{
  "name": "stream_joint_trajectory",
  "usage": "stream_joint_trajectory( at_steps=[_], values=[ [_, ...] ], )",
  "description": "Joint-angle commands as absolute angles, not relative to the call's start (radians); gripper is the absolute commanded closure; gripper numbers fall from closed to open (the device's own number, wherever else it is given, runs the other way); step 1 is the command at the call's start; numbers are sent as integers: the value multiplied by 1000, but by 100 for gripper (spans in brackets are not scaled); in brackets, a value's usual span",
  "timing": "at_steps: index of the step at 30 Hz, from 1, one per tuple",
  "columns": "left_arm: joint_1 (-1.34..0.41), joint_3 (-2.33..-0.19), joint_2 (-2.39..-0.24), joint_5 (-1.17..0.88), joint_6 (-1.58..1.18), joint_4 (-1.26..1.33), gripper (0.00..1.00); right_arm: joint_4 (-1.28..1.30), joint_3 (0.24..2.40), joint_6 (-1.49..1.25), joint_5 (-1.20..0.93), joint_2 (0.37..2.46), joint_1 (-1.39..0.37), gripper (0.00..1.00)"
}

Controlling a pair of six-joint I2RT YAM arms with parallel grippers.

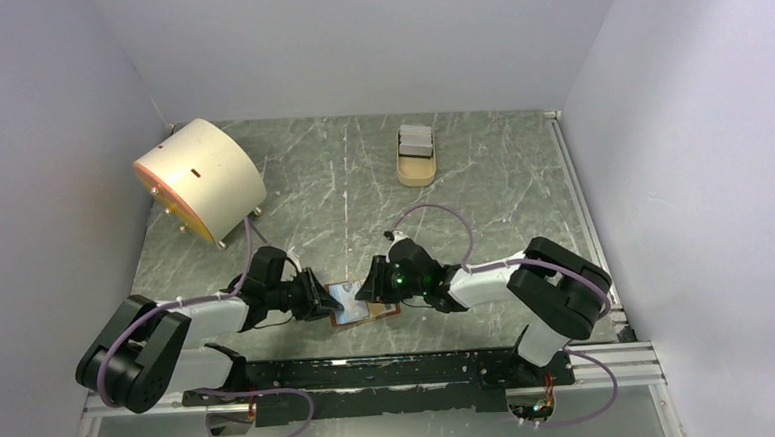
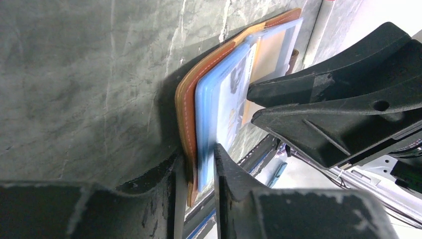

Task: Put the credit cards into the card holder
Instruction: Insert the credit card into the card holder.

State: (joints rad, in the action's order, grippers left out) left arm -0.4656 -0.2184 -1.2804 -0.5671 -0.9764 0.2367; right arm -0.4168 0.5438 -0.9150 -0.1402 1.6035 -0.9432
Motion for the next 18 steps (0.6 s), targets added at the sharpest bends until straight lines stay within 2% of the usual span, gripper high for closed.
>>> stream_joint_trajectory(
  at_steps=[1,18],
  values=[
    [-465,-208,-1299,-605,-975,291,70,-501,529,-928,-164,1629,-954,66],
    [-466,-207,-1300,-620,-972,304,66,-738,479,-982,-242,1675,-956,68]
  ],
)
